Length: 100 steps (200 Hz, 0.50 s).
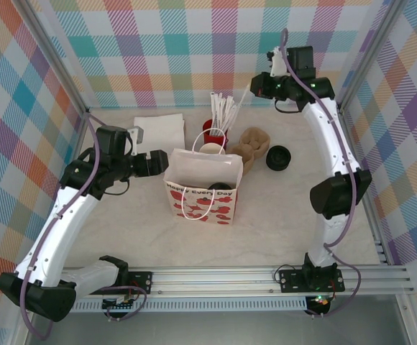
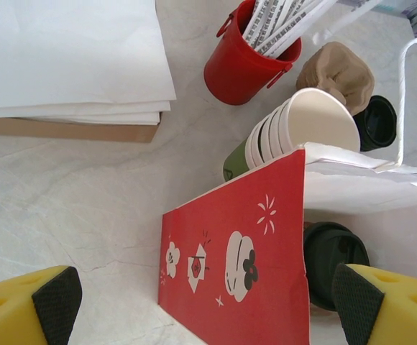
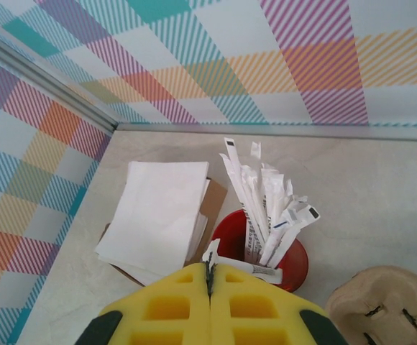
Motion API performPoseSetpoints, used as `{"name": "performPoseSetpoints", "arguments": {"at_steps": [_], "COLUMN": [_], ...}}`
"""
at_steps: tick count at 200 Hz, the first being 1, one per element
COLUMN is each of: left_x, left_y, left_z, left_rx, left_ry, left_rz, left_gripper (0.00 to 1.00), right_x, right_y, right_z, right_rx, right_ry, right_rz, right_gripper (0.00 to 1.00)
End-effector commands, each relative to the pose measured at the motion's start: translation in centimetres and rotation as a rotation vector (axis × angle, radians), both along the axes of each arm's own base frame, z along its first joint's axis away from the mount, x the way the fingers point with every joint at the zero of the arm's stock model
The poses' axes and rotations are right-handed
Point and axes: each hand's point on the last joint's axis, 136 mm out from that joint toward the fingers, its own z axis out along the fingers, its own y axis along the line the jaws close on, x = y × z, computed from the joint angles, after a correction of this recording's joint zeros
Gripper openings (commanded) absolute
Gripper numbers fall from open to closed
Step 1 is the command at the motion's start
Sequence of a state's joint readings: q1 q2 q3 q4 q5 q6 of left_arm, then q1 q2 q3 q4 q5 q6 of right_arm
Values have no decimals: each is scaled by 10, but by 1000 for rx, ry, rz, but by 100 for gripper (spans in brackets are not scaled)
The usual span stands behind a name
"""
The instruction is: Pack the takeout coffee
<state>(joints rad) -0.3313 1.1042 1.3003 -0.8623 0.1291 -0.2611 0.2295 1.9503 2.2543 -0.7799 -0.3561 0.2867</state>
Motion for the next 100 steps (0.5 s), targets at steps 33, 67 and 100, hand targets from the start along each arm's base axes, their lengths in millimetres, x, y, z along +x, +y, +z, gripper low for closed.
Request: {"name": "performPoseSetpoints", "arguments": {"at_steps": [33, 67, 100], "left_x": [3, 4, 2], "left_y": [0, 1, 7], "left_z": [15, 18, 19], "left_rx": [-15, -25, -20], "left_ry": [-66, -82, -98], "left_rz": [1, 18, 44], "left_gripper": [92, 92, 92], "right_x": [-49, -85, -125], "right_y": [-5, -3, 0], "right_z": [68, 104, 133], "right_rx": [29, 68, 120], "right_ry": [-132, -193, -231], "right_rz": [45, 95, 170], "right_gripper": [2, 2, 2]}}
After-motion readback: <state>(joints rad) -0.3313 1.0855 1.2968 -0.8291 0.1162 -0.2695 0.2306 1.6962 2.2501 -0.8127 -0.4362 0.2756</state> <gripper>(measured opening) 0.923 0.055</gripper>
